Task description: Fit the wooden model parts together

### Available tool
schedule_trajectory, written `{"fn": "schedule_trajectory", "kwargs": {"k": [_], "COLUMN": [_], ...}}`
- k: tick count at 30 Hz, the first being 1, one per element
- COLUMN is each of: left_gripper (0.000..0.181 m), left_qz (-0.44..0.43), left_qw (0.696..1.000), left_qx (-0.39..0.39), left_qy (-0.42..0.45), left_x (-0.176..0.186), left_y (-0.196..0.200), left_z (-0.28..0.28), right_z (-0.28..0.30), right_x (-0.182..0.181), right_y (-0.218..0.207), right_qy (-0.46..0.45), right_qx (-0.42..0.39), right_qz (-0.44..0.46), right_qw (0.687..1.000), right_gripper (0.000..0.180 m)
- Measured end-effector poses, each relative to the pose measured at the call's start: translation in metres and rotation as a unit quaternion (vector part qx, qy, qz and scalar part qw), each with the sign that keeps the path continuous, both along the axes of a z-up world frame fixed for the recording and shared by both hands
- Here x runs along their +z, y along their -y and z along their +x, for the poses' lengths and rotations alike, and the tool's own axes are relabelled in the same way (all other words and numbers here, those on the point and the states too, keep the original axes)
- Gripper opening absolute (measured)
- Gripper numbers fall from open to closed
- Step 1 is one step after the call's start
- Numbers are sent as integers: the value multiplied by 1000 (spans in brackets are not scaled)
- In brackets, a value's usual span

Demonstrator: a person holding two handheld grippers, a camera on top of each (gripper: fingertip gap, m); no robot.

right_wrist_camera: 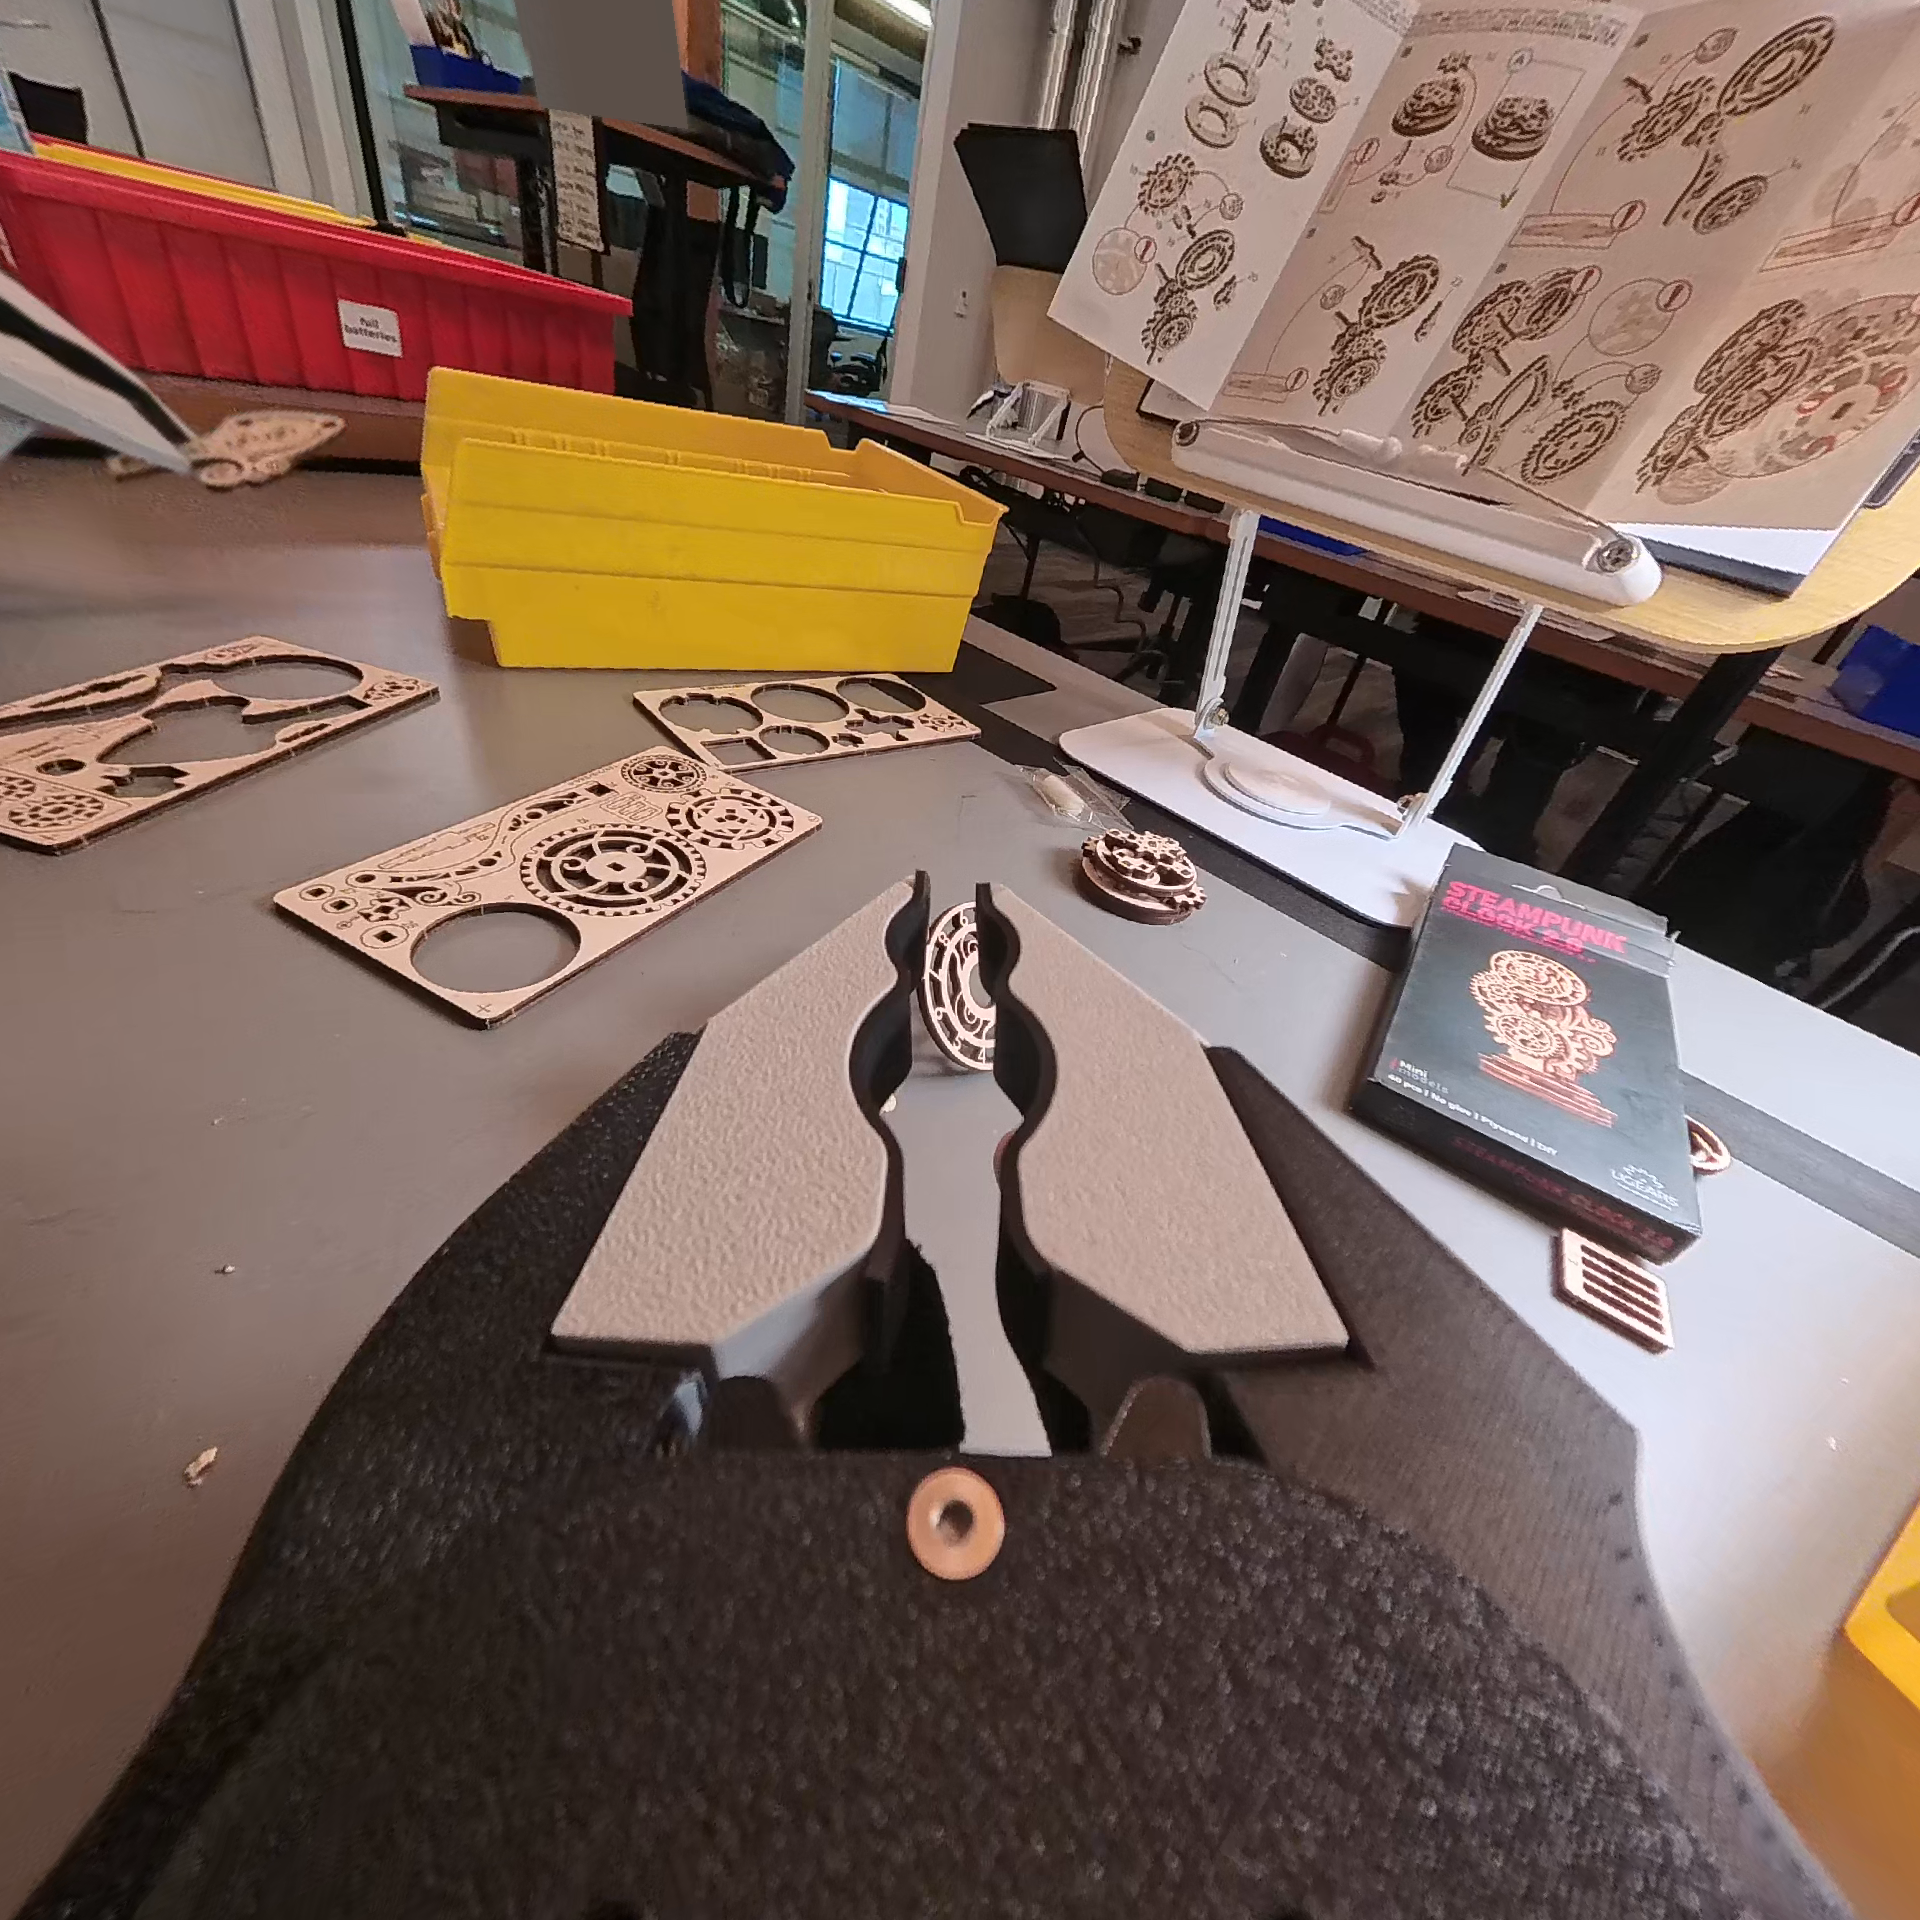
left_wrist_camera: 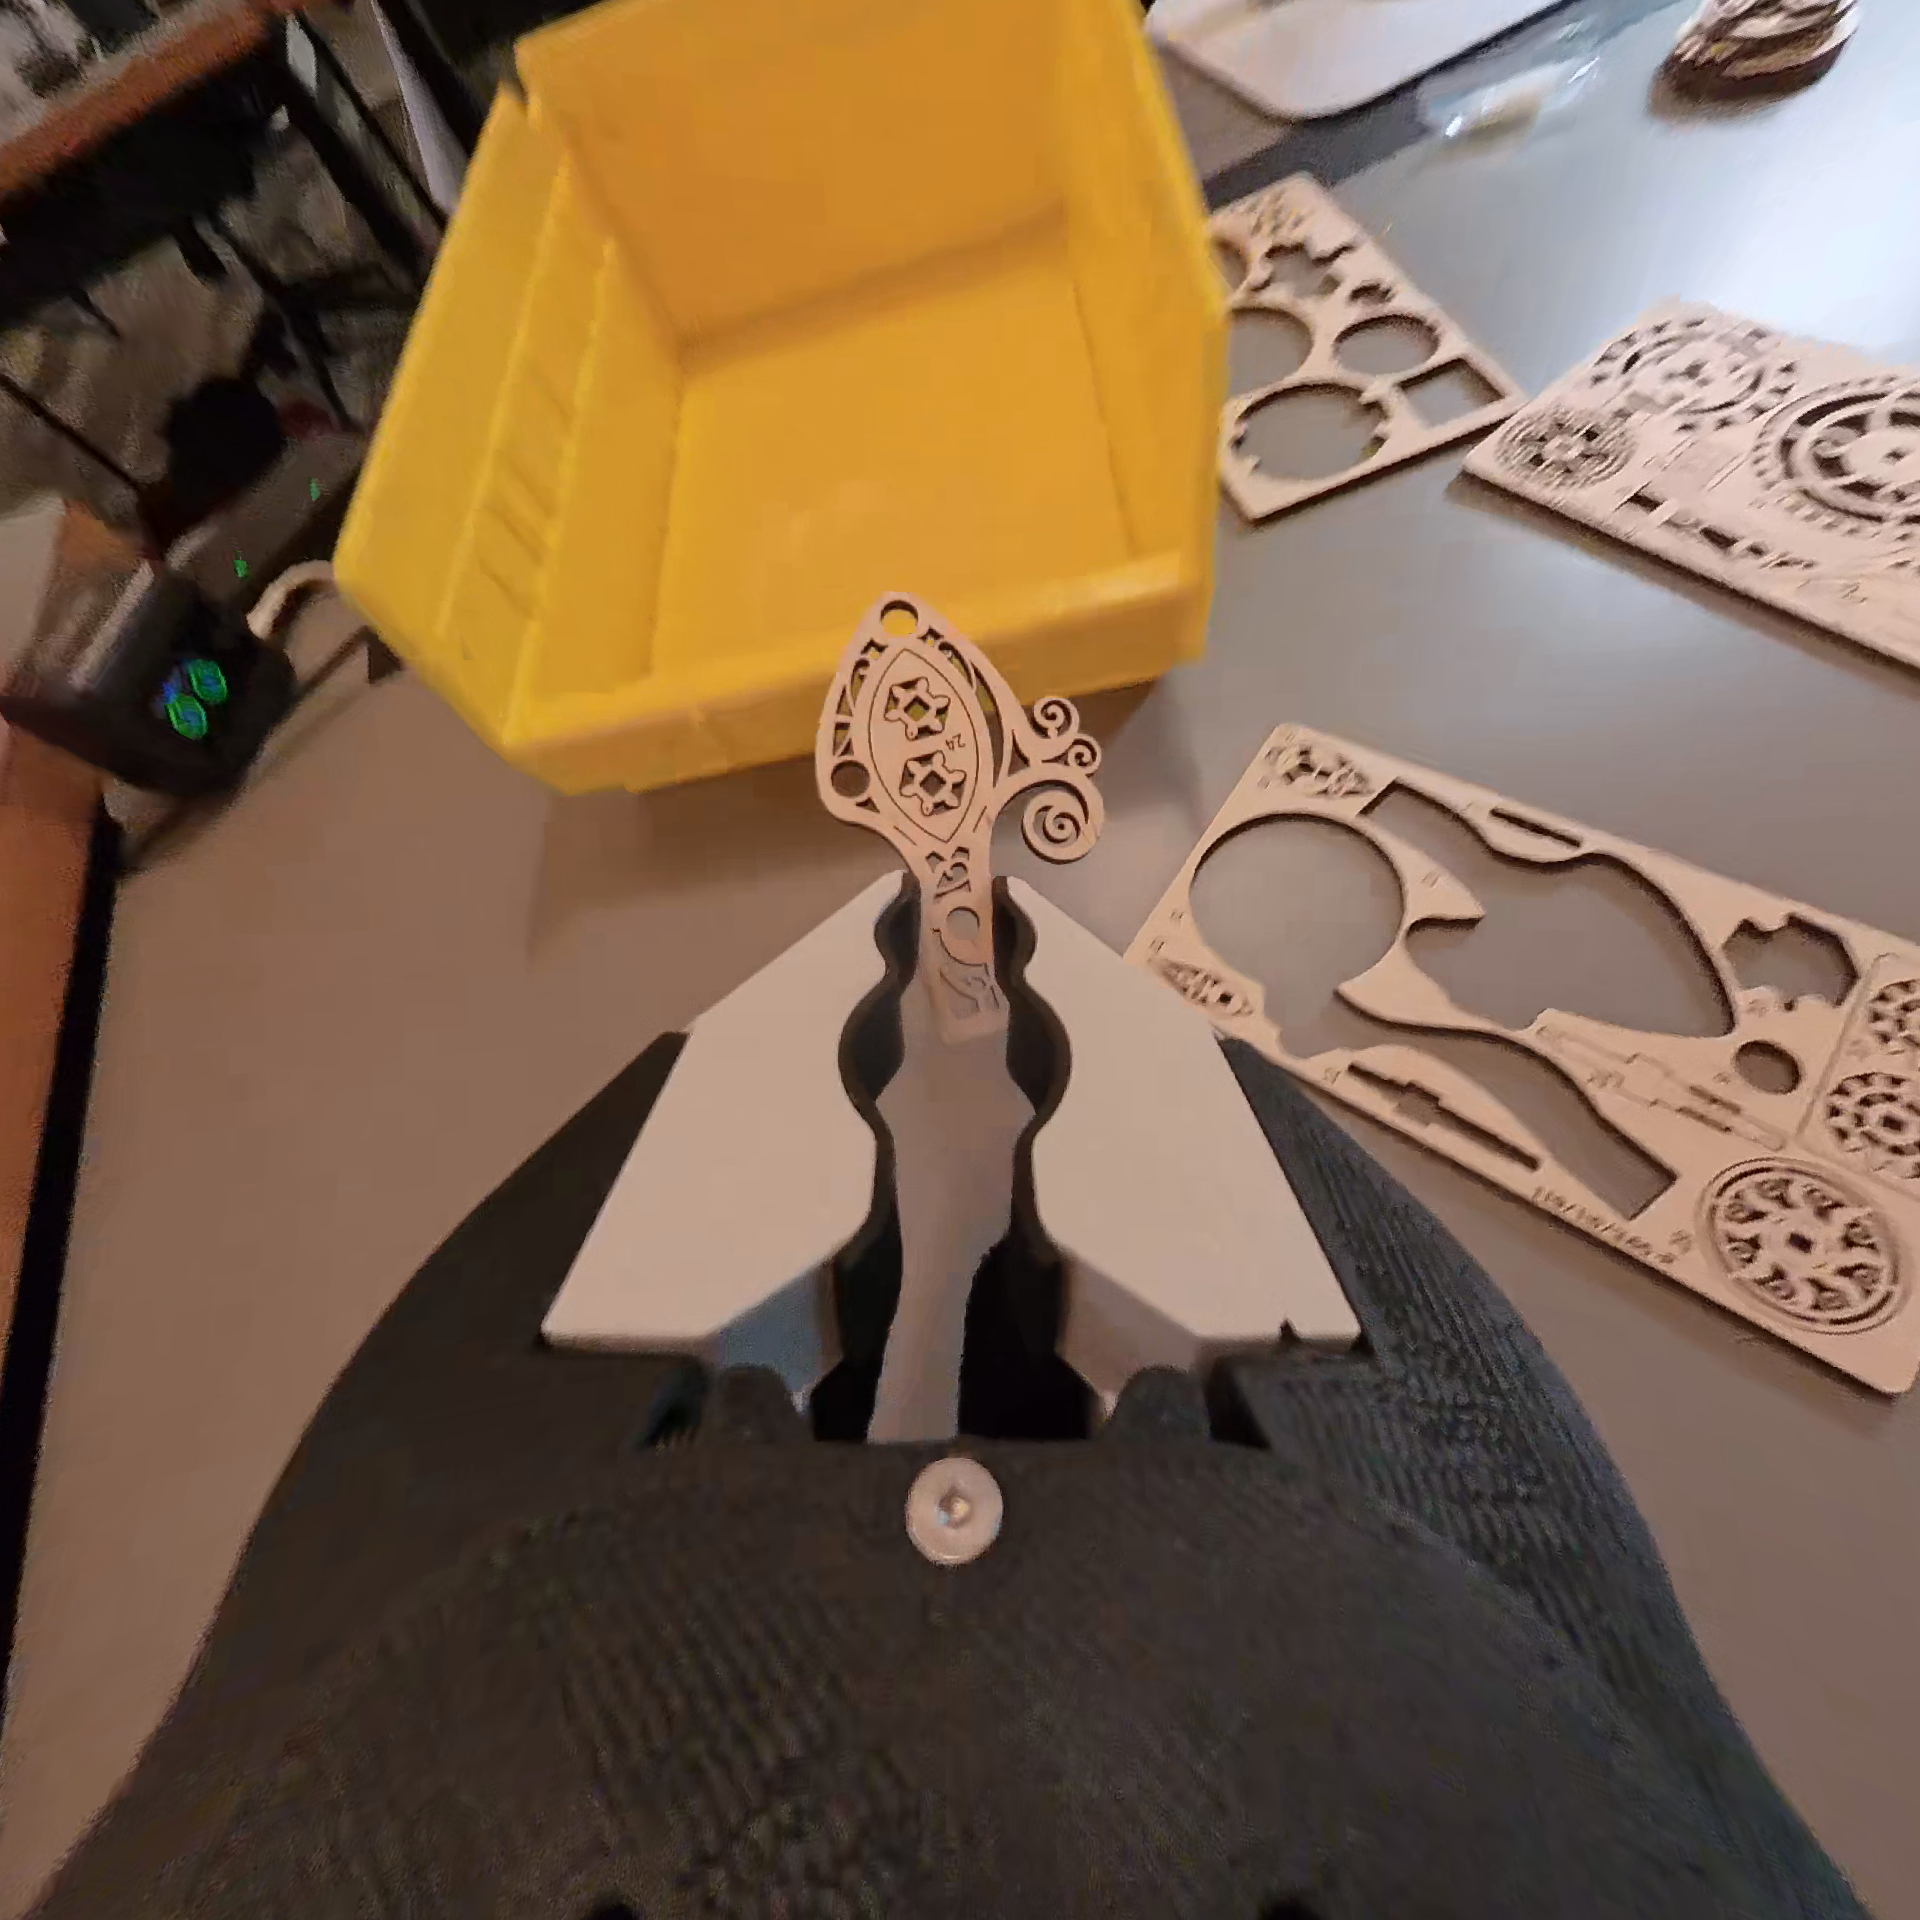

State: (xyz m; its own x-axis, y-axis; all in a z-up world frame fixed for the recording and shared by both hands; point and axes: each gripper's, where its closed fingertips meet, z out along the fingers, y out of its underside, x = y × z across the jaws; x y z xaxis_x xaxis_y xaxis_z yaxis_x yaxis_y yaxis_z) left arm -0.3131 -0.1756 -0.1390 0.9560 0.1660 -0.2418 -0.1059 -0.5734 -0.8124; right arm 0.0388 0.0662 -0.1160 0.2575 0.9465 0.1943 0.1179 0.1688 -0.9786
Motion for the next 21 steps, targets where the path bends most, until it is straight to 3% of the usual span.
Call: {"fn": "schedule_trajectory", "kwargs": {"k": [10, 17, 21], "left_gripper": [12, 12, 12], "left_qz": [42, 20, 7], "left_qw": [985, 958, 942], "left_qx": [-157, -283, -334], "left_qy": [-53, -45, -44], "left_x": [54, 48, 39], "left_y": [-67, -128, -155], "left_z": [83, 151, 192], "right_z": [0, -9, -37], "right_x": [1, 5, 21], "right_y": [2, 9, 29], "right_qy": [-1, -9, -23], "right_qx": [5, 22, 93], "right_qz": [0, -26, -127], "right_qw": [1000, 999, 987], "right_gripper": [6, 7, 16]}}
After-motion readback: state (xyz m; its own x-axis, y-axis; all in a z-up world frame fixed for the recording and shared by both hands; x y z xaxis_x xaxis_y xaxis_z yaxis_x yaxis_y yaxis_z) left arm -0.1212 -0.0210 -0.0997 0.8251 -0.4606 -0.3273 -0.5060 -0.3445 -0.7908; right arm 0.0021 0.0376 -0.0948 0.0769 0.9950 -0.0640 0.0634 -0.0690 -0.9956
